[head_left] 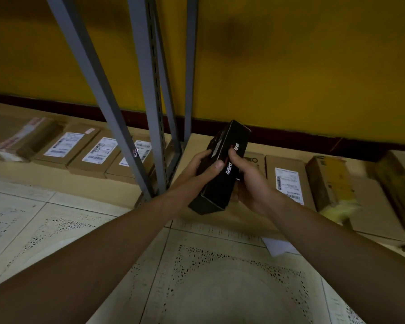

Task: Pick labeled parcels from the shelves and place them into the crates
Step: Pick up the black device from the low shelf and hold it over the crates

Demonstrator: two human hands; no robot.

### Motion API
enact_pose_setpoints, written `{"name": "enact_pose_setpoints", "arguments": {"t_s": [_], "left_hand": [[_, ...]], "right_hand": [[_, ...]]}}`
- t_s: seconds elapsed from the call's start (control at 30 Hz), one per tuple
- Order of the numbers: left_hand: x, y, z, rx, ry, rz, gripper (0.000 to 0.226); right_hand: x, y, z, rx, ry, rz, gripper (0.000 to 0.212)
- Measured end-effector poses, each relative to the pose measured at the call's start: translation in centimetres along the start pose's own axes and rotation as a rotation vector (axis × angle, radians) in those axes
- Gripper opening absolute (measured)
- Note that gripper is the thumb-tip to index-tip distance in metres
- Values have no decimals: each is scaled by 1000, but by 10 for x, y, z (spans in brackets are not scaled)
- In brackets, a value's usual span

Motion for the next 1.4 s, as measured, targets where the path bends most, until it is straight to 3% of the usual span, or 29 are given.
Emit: {"name": "enact_pose_setpoints", "arguments": {"t_s": [0.17,0.23,0.33,0.53,0.73,0.97,1.13,1.23,1.4], "left_hand": [[0,6,1,23,60,147,37],[-5,7,7,-42,141,287,41],[-13,13,13,-137,238,382,54],[-10,25,25,-147,315,427,50],[-25,35,27,-191,400,209,46],[-27,31,34,-202,401,32,79],[-20,64,58,-211,441,-7,58],[-15,97,73,-143,435,-110,41],[-1,161,100,-7,399,-218,47]], "right_hand": [[4,9,2,59,-57,64,69],[4,13,4,64,-89,92,67],[-1,16,8,38,-86,108,47],[-5,30,12,68,-39,145,56],[-4,49,19,146,-63,343,50],[-6,44,26,151,-65,441,44],[-6,23,34,61,-68,563,24],[-1,-14,35,-70,-75,576,25],[16,-81,24,-137,-106,499,28]]}}
Point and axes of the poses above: each hand's wrist, its own z-axis away from the middle knuckle, its own y-axis out of the back of the hand, x = y × z, the point moved 7 cm from there along -z, towards the middle knuckle, and after that the axes turned 9 degrees about z, right-handed, at the moved point
